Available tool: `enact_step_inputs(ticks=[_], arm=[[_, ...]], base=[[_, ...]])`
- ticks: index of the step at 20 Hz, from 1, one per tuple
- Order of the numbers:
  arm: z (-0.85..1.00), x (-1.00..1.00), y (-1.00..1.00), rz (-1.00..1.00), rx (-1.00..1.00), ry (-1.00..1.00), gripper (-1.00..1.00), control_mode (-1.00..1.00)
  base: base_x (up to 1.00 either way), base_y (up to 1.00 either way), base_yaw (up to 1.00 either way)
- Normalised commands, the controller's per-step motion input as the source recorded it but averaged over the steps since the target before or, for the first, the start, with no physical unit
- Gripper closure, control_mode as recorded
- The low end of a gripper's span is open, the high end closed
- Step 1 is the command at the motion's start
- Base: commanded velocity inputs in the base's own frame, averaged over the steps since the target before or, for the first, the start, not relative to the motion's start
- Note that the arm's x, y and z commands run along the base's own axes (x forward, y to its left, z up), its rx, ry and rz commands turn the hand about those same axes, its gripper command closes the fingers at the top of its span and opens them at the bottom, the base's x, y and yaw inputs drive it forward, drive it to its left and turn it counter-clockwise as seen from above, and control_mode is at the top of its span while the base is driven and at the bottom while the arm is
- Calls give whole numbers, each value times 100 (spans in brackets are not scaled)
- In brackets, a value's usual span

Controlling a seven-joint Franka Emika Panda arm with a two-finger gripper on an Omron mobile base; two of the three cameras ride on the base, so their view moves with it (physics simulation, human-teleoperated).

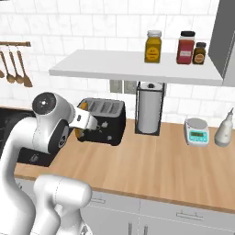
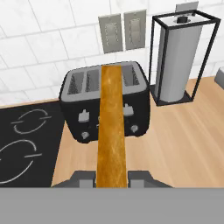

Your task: Start the toaster. Once the lever pops up, take the bread to the plate on the dining counter.

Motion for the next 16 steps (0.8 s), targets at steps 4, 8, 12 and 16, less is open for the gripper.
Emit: enact_step_inputs(ticks=[4,8,12,16], arm=[[0,0,0,0,0,0,100,100],[0,0,0,0,0,0,100,100],[0,0,0,0,0,0,100,100],[0,0,0,0,0,0,100,100]], base=[[-95,1,1],[-100,0,0],[-88,0,22],[-29,0,61]])
